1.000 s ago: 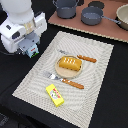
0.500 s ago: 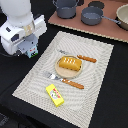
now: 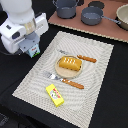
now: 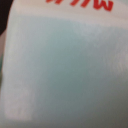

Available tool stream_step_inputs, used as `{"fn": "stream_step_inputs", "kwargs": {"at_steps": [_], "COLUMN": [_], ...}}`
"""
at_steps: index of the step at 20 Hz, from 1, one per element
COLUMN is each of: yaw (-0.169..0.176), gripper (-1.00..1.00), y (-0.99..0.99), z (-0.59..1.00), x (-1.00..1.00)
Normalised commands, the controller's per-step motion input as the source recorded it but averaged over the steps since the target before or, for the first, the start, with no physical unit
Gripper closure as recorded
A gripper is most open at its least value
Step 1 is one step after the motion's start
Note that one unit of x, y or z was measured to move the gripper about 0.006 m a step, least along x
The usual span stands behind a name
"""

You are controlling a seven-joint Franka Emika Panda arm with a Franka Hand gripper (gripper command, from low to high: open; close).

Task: Place the bread, butter, and milk from the table onto the serving area.

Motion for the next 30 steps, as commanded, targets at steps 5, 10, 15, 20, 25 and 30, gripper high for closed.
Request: {"fn": "stream_step_inputs", "kwargs": {"at_steps": [5, 10, 15, 20, 25, 30], "yaw": [0.0, 0.0, 0.0, 0.0, 0.0, 0.0], "gripper": [1.0, 1.0, 1.0, 1.0, 1.0, 1.0], "y": [0.47, 0.36, 0.34, 0.36, 0.41, 0.42], "z": [0.71, 0.45, 0.3, 0.26, 0.13, 0.0], "x": [0.98, 1.0, 1.0, 1.0, 1.0, 1.0]}}
